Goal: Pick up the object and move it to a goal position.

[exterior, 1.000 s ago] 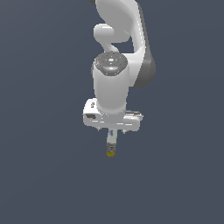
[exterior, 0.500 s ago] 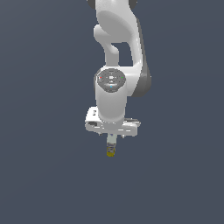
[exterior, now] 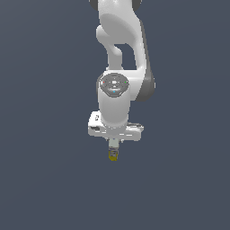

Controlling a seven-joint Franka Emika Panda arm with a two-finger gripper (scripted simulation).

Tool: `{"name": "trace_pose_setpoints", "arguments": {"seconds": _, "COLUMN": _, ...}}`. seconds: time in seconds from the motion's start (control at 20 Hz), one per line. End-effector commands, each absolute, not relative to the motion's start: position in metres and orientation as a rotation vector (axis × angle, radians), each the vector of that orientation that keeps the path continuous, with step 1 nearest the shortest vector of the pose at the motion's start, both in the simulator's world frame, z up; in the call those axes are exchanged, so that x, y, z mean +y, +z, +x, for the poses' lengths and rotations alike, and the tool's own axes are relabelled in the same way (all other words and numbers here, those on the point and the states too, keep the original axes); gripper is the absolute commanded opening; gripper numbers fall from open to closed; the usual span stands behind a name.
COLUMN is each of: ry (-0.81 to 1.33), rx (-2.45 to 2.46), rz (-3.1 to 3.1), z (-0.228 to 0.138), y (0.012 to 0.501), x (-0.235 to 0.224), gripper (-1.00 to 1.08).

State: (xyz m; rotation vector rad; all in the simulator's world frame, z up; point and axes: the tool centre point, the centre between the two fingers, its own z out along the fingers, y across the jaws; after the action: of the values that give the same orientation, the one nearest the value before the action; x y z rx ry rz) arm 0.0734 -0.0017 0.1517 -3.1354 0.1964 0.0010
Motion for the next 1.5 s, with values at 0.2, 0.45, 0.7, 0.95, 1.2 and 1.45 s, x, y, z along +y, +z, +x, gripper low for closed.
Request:
{"name": "trace_pose_setpoints", "arguments": {"seconds": 0.2, "ry": 0.0, "rx": 0.197, "rz": -3.135, "z": 0.074, "y": 0.152, "x": -0.002, "gripper": -1.0}}
{"name": "trace_pose_setpoints", "arguments": {"seconds": 0.45, "ry": -0.014, "rx": 0.201, "rz": -3.135, "z": 0.076, "y": 0.161, "x": -0.003, "gripper": -1.0}}
{"name": "trace_pose_setpoints", "arguments": {"seconds": 0.7, "ry": -0.074, "rx": 0.217, "rz": -3.132, "z": 0.086, "y": 0.201, "x": -0.007, "gripper": -1.0}}
{"name": "trace_pose_setpoints", "arguments": {"seconds": 0.95, "ry": -0.178, "rx": 0.245, "rz": -3.124, "z": 0.099, "y": 0.27, "x": -0.014, "gripper": -1.0}}
{"name": "trace_pose_setpoints", "arguments": {"seconds": 1.2, "ry": -0.303, "rx": 0.277, "rz": -3.11, "z": 0.11, "y": 0.354, "x": -0.022, "gripper": -1.0}}
{"name": "trace_pose_setpoints", "arguments": {"seconds": 1.45, "ry": -0.405, "rx": 0.304, "rz": -3.095, "z": 0.114, "y": 0.424, "x": -0.029, "gripper": -1.0}}
